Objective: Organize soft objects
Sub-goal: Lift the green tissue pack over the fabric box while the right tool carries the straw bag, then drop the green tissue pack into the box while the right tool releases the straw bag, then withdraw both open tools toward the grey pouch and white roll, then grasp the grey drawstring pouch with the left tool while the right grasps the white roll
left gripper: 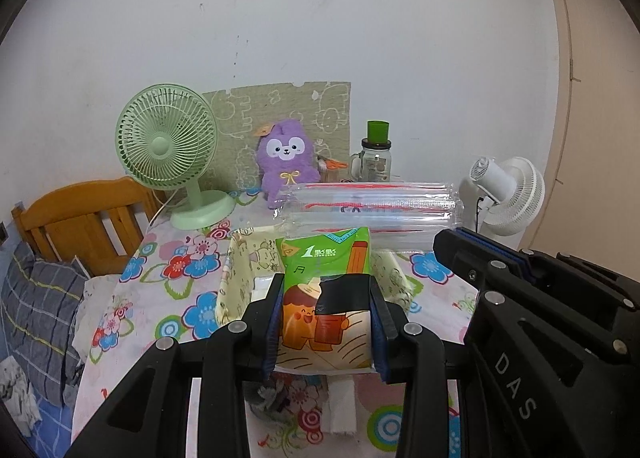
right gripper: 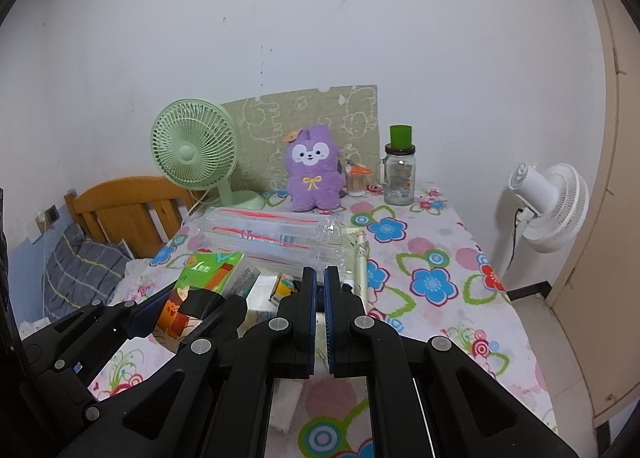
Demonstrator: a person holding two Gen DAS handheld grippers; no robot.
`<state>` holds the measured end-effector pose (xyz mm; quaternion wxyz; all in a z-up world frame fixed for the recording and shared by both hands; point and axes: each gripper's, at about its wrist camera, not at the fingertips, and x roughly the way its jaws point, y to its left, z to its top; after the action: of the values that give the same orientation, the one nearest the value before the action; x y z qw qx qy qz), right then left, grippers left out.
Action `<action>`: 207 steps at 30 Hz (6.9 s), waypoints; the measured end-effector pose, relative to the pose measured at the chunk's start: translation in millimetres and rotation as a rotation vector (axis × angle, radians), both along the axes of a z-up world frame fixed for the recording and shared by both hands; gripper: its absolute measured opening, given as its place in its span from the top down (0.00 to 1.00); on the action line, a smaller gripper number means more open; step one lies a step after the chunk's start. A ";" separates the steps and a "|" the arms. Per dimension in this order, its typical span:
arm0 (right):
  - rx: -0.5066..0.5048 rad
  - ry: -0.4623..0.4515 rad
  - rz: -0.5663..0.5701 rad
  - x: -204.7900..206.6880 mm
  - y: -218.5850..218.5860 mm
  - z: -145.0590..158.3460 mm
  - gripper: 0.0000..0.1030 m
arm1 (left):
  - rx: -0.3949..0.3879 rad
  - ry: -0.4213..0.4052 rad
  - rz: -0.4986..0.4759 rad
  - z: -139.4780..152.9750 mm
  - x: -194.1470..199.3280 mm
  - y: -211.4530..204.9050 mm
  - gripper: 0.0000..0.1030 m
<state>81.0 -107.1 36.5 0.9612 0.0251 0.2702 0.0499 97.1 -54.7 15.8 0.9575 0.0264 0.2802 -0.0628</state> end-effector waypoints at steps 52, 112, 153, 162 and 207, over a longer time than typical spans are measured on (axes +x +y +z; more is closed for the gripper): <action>0.079 0.251 0.031 151.9 1.9 -85.2 0.27 | -0.046 0.245 0.030 -85.7 146.9 23.1 0.12; -0.002 0.000 -0.029 -33.3 8.8 -4.5 0.05 | -0.033 -0.014 0.035 -5.5 -33.7 15.6 0.00; -0.007 0.160 0.004 -27.3 34.5 -121.9 0.05 | 0.000 0.118 0.073 -114.3 -35.4 42.5 0.01; -0.014 0.239 0.023 -5.8 45.3 -145.9 0.15 | 0.024 0.194 0.114 -136.6 -16.9 52.6 0.01; -0.015 0.305 0.056 36.9 40.9 -165.0 0.78 | 0.197 0.250 0.075 -156.1 39.0 39.9 0.10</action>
<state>117.9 -66.2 -128.5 0.9073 0.0177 0.4141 0.0704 136.1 -14.8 -140.3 0.9096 0.1014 0.4029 -0.0021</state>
